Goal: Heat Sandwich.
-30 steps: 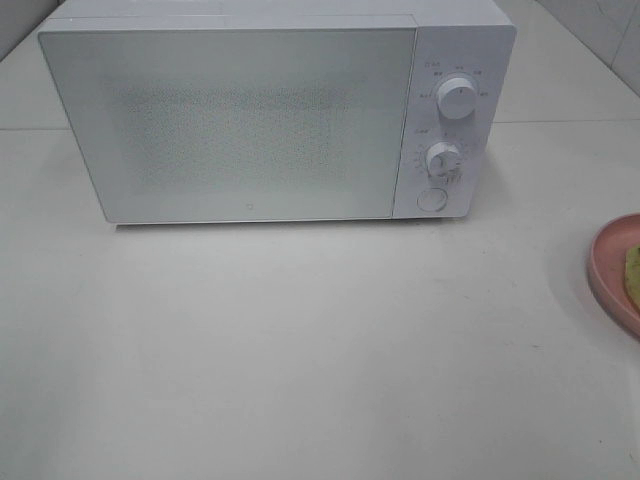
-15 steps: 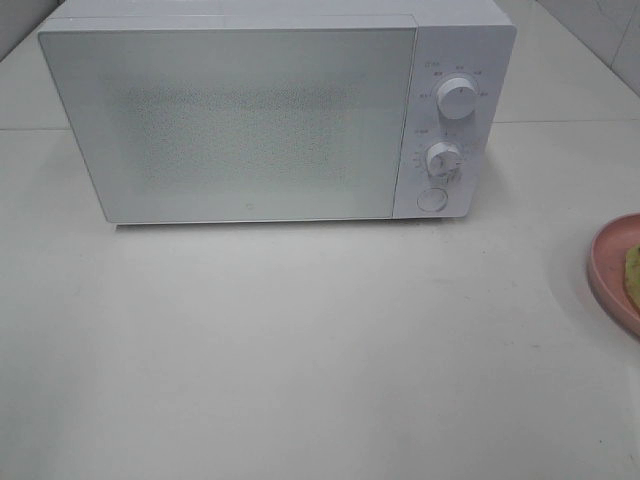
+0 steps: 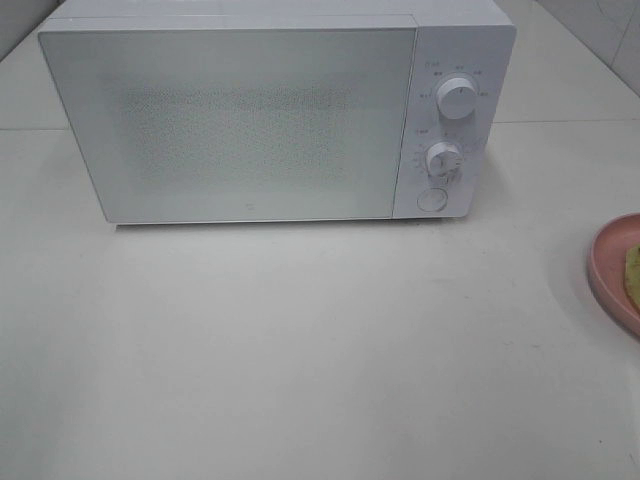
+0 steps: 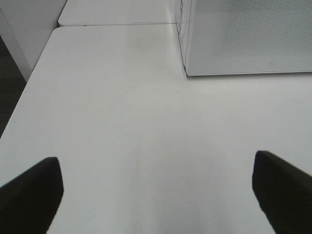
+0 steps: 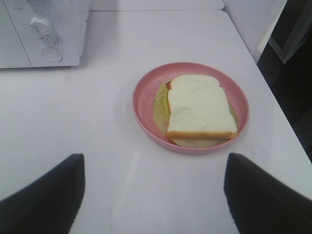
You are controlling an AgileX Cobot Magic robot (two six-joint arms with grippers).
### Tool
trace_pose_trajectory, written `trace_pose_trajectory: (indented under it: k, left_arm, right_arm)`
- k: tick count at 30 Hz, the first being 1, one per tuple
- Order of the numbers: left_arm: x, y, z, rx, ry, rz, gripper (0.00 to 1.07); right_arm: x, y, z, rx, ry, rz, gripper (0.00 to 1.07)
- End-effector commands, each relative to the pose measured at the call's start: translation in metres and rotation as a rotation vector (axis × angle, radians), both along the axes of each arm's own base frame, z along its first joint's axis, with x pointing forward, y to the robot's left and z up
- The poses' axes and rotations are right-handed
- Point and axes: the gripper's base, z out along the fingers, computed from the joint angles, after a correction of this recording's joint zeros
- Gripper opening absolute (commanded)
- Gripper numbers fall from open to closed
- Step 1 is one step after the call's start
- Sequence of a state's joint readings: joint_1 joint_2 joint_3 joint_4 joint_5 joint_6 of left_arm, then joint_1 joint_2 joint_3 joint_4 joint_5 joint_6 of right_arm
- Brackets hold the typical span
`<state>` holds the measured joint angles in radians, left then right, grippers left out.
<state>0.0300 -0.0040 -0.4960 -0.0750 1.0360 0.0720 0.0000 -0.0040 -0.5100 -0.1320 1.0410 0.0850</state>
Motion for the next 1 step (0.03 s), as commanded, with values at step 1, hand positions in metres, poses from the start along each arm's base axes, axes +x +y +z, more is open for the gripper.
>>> trace_pose_trajectory:
  k: [1]
  left_arm:
    - [-0.0034,-0.0006,-0.0004,-0.011,-0.030,0.001,1.01]
  right_arm:
    - [-0.0034,0.0001,-0.0011,0.000,-0.027,-0.001,0.76]
